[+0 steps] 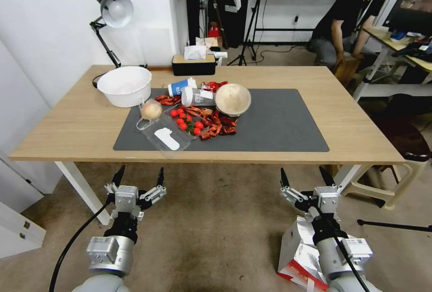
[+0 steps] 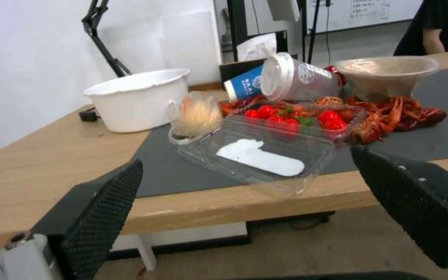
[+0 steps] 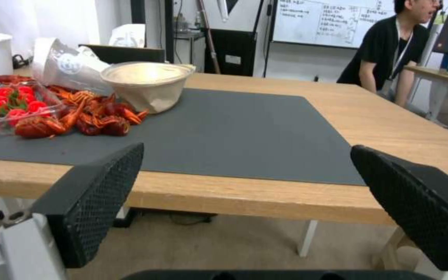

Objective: Pick up the food delivery bag from the floor and place it on the table.

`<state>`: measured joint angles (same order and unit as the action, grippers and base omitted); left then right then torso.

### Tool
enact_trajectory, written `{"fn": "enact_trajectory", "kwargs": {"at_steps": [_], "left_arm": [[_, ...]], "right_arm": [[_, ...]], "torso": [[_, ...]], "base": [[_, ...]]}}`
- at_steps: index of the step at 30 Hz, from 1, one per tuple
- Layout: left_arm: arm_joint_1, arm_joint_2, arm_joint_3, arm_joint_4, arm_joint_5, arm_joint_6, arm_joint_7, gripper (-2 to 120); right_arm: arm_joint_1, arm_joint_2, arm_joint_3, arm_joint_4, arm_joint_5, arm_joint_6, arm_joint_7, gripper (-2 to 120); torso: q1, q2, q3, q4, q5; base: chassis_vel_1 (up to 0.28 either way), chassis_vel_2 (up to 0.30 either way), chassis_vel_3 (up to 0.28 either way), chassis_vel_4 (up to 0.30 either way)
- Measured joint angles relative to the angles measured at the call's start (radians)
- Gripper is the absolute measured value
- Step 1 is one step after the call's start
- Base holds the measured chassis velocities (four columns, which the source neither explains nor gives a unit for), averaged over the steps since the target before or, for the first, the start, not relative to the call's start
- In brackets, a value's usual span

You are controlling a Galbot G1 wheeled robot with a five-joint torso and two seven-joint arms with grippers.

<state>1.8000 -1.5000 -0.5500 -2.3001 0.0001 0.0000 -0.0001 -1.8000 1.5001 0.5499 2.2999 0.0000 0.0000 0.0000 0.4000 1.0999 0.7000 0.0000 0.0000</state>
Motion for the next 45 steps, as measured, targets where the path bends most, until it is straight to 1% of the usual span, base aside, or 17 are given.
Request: {"fn": "enact_trajectory", "kwargs": {"at_steps": [29, 31, 32, 33, 34, 35, 36, 37, 38, 42, 45], "left_arm": [[0.001, 0.0, 0.001, -0.001, -0.002, 0.001, -0.001, 100], [0.009, -0.004, 0.017, -0.025, -0.028, 0.024, -0.015, 100], [0.022, -0.011, 0.045, -0.065, -0.066, 0.06, -0.035, 100], [0.022, -0.011, 0.045, -0.065, -0.066, 0.06, -0.035, 100], [0.042, -0.022, 0.085, -0.124, -0.123, 0.114, -0.066, 100], [0.055, -0.03, 0.113, -0.164, -0.162, 0.15, -0.086, 100], [0.063, -0.033, 0.124, -0.181, -0.181, 0.166, -0.098, 100], [0.063, -0.033, 0.124, -0.181, -0.181, 0.166, -0.098, 100], [0.07, -0.036, 0.134, -0.191, -0.194, 0.171, -0.104, 100], [0.075, -0.036, 0.141, -0.197, -0.203, 0.172, -0.11, 100], [0.079, -0.036, 0.142, -0.197, -0.208, 0.157, -0.111, 100]], "right_arm": [[0.0, 0.0, 0.0, 0.0, 0.0, 0.0, 0.0, 100], [-0.012, 0.007, 0.016, 0.024, 0.018, -0.023, -0.025, 100], [-0.033, 0.02, 0.043, 0.068, 0.044, -0.062, -0.063, 100], [-0.033, 0.02, 0.043, 0.068, 0.044, -0.062, -0.063, 100], [-0.06, 0.038, 0.078, 0.126, 0.079, -0.108, -0.113, 100], [-0.072, 0.045, 0.094, 0.152, 0.102, -0.133, -0.136, 100], [-0.078, 0.048, 0.101, 0.161, 0.12, -0.142, -0.144, 100], [-0.078, 0.048, 0.101, 0.161, 0.12, -0.142, -0.144, 100], [-0.081, 0.05, 0.102, 0.165, 0.129, -0.144, -0.146, 100], [-0.081, 0.051, 0.103, 0.165, 0.132, -0.144, -0.146, 100], [-0.081, 0.052, 0.102, 0.165, 0.132, -0.141, -0.145, 100]], "torso": [[0.0, 0.0, 0.0, 0.0, 0.0], [0.0, 0.0, 0.0, 0.0002, 0.0005], [0.0, 0.0, 0.0, 0.0001, 0.0], [0.0, 0.0, 0.0, 0.0001, 0.0], [0.0, 0.0, 0.0, -0.0006, -0.0007], [0.0, 0.0, 0.0, -0.0004, -0.0002], [0.0, 0.0, 0.0, -0.0001, 0.0008], [0.0, 0.0, 0.0, -0.0001, 0.0008], [0.0, 0.0, 0.0, 0.0, -0.0002], [0.0, 0.0, 0.0, 0.0001, 0.0002], [0.0, 0.0, 0.0, 0.0, -0.0001]], "base": [[0.0, 0.0, 0.0, 0.0], [0.0, 0.0, 0.0, 0.0], [0.0, 0.0, 0.0, 0.0], [0.0, 0.0, 0.0, 0.0], [0.0, 0.0, 0.0, 0.0], [0.0, 0.0, 0.0, 0.0], [0.0, 0.0, 0.0, 0.0], [0.0, 0.0, 0.0, 0.0], [0.0, 0.0, 0.0, 0.0], [0.0, 0.0, 0.0, 0.0], [0.0, 0.0, 0.0, 0.0]]}}
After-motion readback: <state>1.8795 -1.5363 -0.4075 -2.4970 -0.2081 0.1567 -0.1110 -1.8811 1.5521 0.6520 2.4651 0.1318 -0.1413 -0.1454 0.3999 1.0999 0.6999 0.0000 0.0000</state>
